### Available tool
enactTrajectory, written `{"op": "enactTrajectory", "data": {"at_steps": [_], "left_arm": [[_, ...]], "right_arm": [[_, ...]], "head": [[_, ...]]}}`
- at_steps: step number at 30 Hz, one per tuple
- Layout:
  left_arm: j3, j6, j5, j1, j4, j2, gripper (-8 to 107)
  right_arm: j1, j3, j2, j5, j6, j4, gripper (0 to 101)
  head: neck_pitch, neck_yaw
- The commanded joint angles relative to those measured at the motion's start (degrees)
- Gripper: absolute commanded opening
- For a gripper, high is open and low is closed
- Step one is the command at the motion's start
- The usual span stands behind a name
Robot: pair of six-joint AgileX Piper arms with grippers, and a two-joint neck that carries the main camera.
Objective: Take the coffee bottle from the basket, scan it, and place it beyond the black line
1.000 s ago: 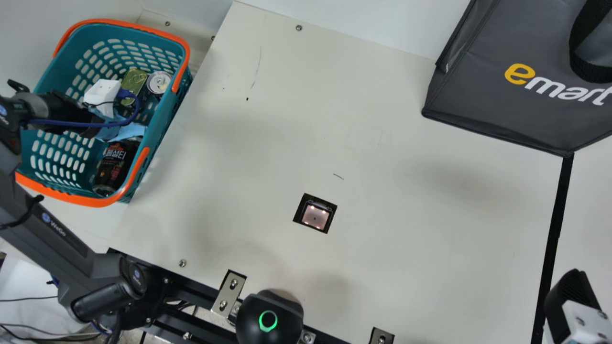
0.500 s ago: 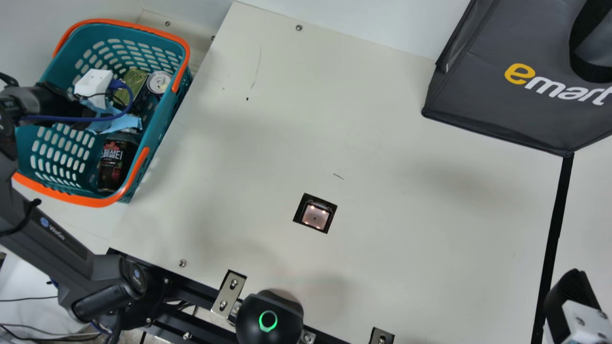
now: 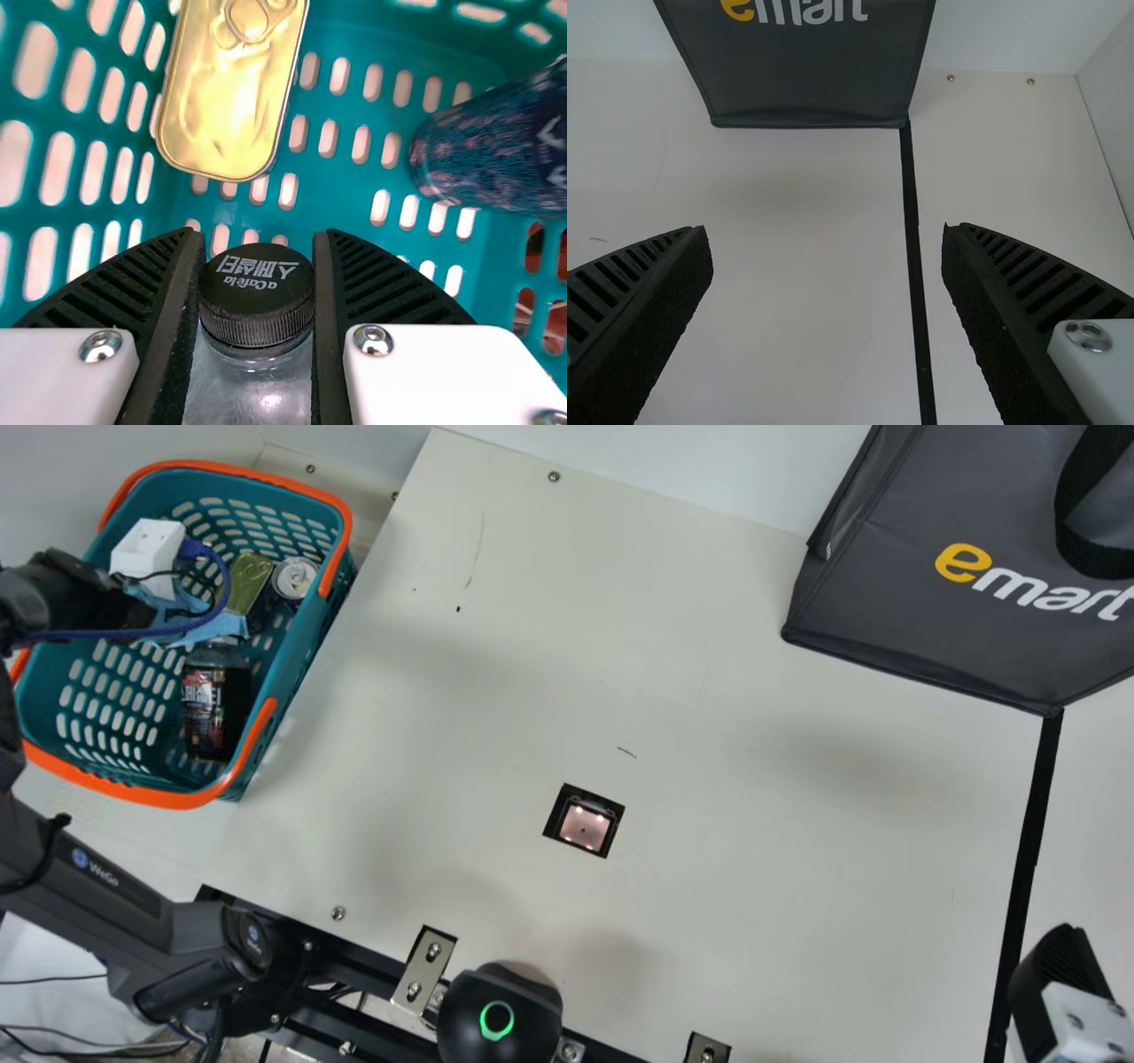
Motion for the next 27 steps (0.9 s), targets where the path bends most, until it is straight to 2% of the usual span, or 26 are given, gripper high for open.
{"op": "enactTrajectory", "data": {"at_steps": [1, 27], "left_arm": [[0.3, -0.2, 0.2, 0.1, -0.1, -1.0, 10], [7.6, -1.4, 7.3, 5.4, -0.1, -19.0, 10]], "right_arm": [[0.0, 0.0, 0.0, 0.0, 0.0, 0.0, 91], [0.0, 0.0, 0.0, 0.1, 0.0, 0.0, 91]], "head": [[-1.5, 0.1], [-1.5, 0.1]]}}
